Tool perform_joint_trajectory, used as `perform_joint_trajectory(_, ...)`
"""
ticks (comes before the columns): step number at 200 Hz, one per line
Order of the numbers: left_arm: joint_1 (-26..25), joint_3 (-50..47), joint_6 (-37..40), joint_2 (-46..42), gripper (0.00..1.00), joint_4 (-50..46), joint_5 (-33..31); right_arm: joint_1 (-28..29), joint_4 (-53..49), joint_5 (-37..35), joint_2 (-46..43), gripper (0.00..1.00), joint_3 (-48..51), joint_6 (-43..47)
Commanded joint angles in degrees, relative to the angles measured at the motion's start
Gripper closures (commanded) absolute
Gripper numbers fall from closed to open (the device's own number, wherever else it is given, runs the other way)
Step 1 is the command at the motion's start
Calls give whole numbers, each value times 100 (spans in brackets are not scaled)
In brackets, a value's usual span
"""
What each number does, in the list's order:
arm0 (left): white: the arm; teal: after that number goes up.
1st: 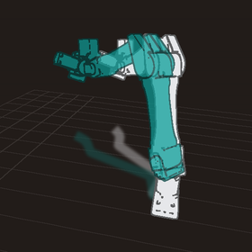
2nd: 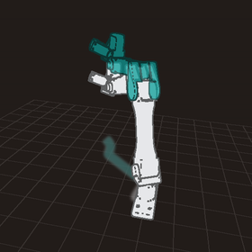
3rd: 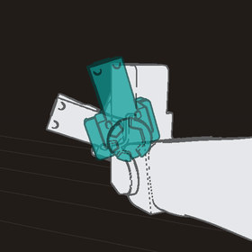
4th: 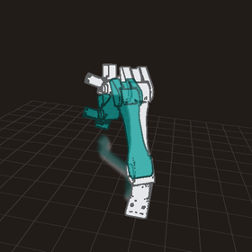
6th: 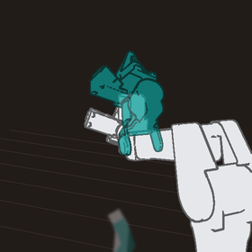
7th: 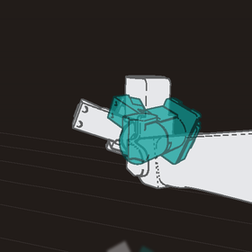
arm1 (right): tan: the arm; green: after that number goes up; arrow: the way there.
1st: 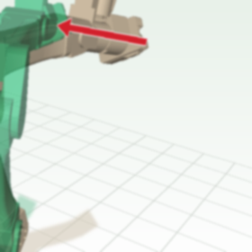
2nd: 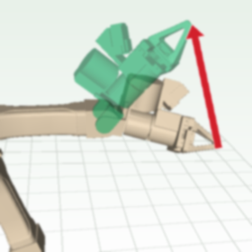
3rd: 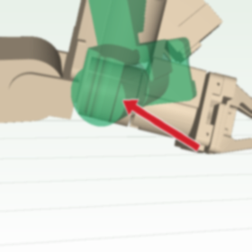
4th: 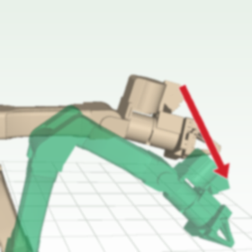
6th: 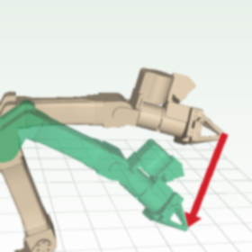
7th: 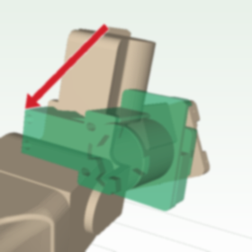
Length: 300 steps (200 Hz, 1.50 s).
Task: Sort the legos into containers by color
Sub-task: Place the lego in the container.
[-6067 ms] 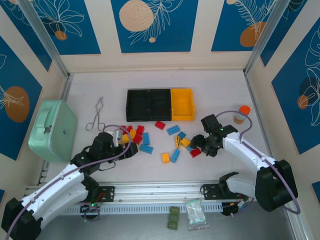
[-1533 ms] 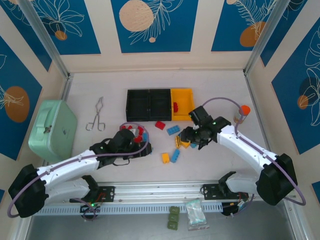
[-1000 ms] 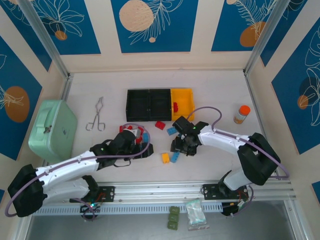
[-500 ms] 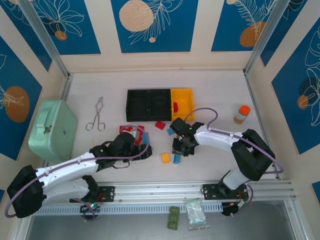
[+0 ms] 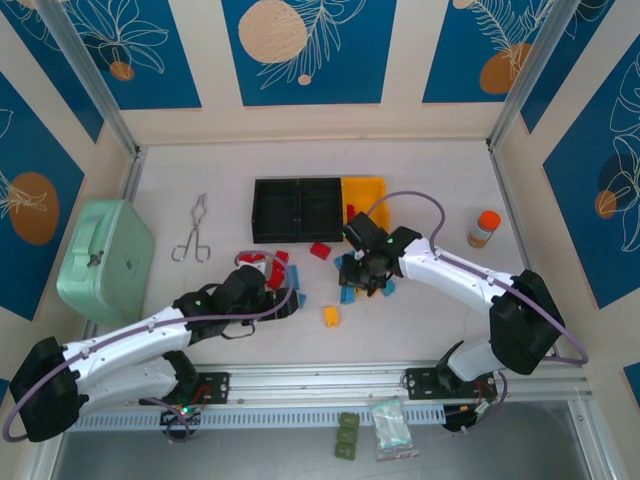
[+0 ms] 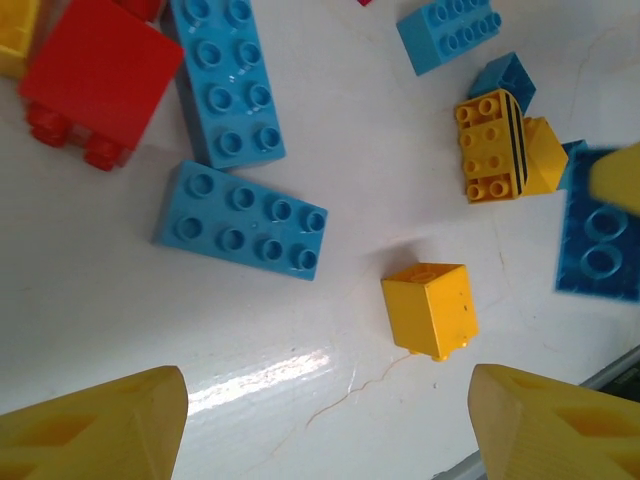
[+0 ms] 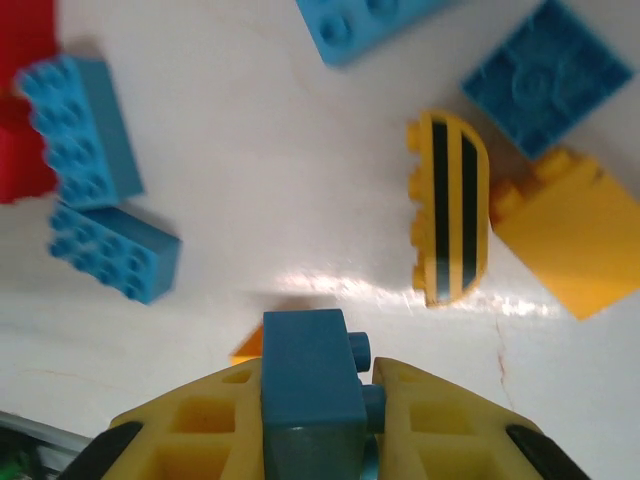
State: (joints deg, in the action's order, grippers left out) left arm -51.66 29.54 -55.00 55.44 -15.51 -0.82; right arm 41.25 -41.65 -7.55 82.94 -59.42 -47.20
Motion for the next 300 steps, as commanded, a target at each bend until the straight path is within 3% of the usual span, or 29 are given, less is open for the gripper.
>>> perform_joint_trajectory(1,20,196,126,-277,26,-523,-345,-181,-163,-118,313,83,-667,519)
perform_joint_trajectory(72,24,-16,-225,-1067,26,-1064,-566,-694,-366,-180,2157,83,-3149,1220)
perform_joint_trajectory(124,24,-76,-357,-1263,25,-1167,-582,-991,-1172,8,4093,83,-5376,1518)
perform_joint_trajectory(170,22,-130,-410,-1438,26,-1271,-655,-1040,-1737,-274,5110,83,-6661,1573)
perform_joint_trajectory(210,24,-194,-438,-1459,26,-1262,-639,-975,-1934,-338,5566,80,-7095,1564)
perform_joint_trajectory(239,20,-194,-438,-1486,26,-1287,-638,-936,-1976,-400,5619,69,-7174,1539)
perform_joint_trajectory(274,24,-150,-437,-1518,26,-1349,-674,-866,-2034,-436,5363,61,-7239,1562)
perform_joint_trajectory(300,24,-90,-432,-1519,26,-1376,-713,-840,-1948,-405,4885,60,-6967,1532)
